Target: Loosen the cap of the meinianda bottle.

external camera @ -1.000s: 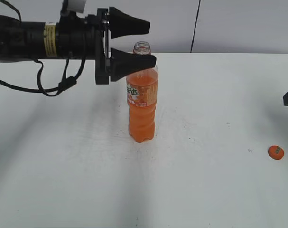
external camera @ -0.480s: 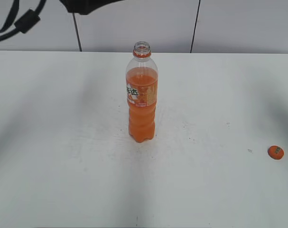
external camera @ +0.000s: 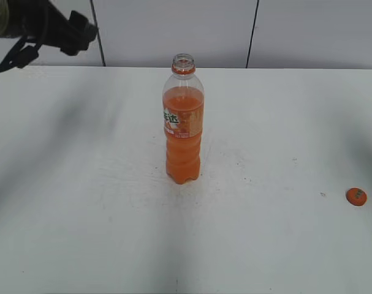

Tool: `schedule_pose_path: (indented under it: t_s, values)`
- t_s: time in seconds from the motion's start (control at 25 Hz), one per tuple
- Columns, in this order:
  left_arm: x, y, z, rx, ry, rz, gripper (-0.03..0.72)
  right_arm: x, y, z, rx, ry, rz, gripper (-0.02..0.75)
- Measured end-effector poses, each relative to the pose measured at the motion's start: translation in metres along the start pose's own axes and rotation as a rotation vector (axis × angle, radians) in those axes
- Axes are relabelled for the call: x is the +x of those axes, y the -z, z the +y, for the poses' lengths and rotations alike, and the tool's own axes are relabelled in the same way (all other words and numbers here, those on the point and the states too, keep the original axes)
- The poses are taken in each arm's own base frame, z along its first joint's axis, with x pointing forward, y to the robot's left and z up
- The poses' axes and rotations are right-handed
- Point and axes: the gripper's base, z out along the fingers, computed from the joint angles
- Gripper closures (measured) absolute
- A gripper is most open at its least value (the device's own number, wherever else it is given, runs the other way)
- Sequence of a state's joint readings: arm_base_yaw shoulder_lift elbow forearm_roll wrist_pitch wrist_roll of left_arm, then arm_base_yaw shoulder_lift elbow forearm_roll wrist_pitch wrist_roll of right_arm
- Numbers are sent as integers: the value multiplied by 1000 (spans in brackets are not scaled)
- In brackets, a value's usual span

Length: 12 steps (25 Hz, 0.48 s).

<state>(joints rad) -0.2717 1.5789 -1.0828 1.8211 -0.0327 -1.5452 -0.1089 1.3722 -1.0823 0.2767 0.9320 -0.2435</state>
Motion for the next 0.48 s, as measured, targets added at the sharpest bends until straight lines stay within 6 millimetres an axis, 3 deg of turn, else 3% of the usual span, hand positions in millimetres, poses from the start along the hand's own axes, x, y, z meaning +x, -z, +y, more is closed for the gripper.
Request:
schedule_pose_path:
  t_s: [0.12, 0.32, 0.48]
  values:
    - [21, -2, 7, -129, 24, 66, 97, 2, 4, 1, -3, 3, 4, 277]
    - [37, 3, 20, -301, 160, 179, 97, 4, 8, 3, -8, 7, 17, 277]
    - [52, 7, 19, -319, 239, 330, 97, 6, 8, 3, -11, 9, 27, 277]
